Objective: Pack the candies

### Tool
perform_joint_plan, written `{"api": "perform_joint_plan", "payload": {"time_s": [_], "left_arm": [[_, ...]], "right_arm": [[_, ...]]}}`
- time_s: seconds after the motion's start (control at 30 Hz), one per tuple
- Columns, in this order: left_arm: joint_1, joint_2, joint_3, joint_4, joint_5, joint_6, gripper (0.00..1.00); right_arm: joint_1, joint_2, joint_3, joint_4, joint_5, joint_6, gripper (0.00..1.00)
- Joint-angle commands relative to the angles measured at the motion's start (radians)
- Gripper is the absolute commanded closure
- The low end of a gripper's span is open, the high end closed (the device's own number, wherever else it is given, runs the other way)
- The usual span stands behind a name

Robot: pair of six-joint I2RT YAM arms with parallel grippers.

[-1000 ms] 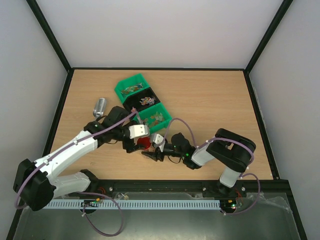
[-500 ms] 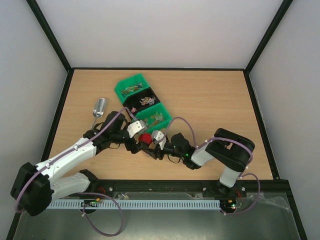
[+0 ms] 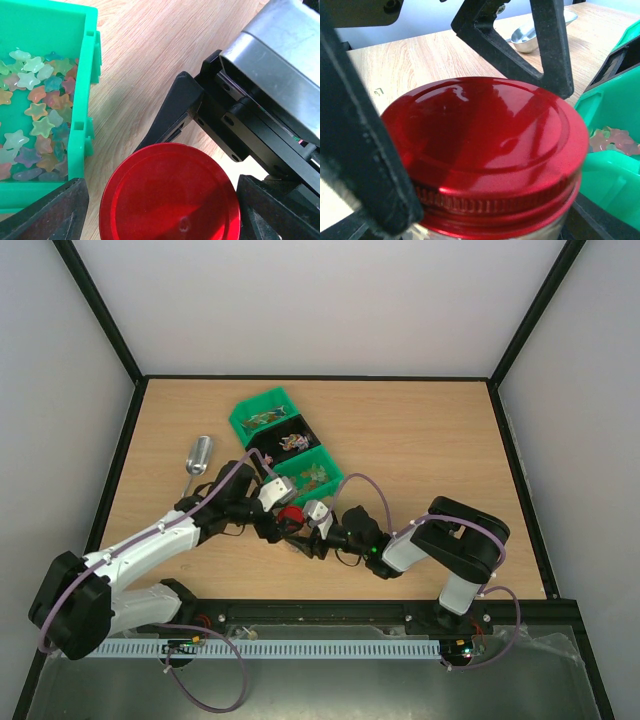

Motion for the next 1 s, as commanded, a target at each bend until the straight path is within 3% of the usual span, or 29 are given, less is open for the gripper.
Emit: {"api": "perform_joint_plan", "payload": {"time_s": [0.0, 0.17, 0.37, 0.7, 0.97], "left_arm": [[0.003, -0.002, 0.009, 0.028, 0.018, 0.001, 0.20], [0.003, -0.009, 0.009, 0.009, 0.049, 0.052, 0.38], [0.004, -0.025, 0.012, -0.045, 0.035, 0.133, 0.49], [0.005, 0.070, 0.116, -0.330, 0.137, 0.460, 0.72], [0.002, 0.084, 0.195, -0.511, 0.211, 0.726, 0.75]], "right_arm": [[0.003, -0.009, 0.019, 0.071, 0.015, 0.007, 0.54], [0.003, -0.011, 0.020, 0.065, 0.004, 0.003, 0.54], [0.000, -0.021, 0.019, 0.069, -0.027, -0.004, 0.54], [-0.015, -0.033, 0.032, 0.062, -0.249, 0.040, 0.56], [-0.046, -0.049, 0.048, 0.029, -0.370, 0.078, 0.57]]}}
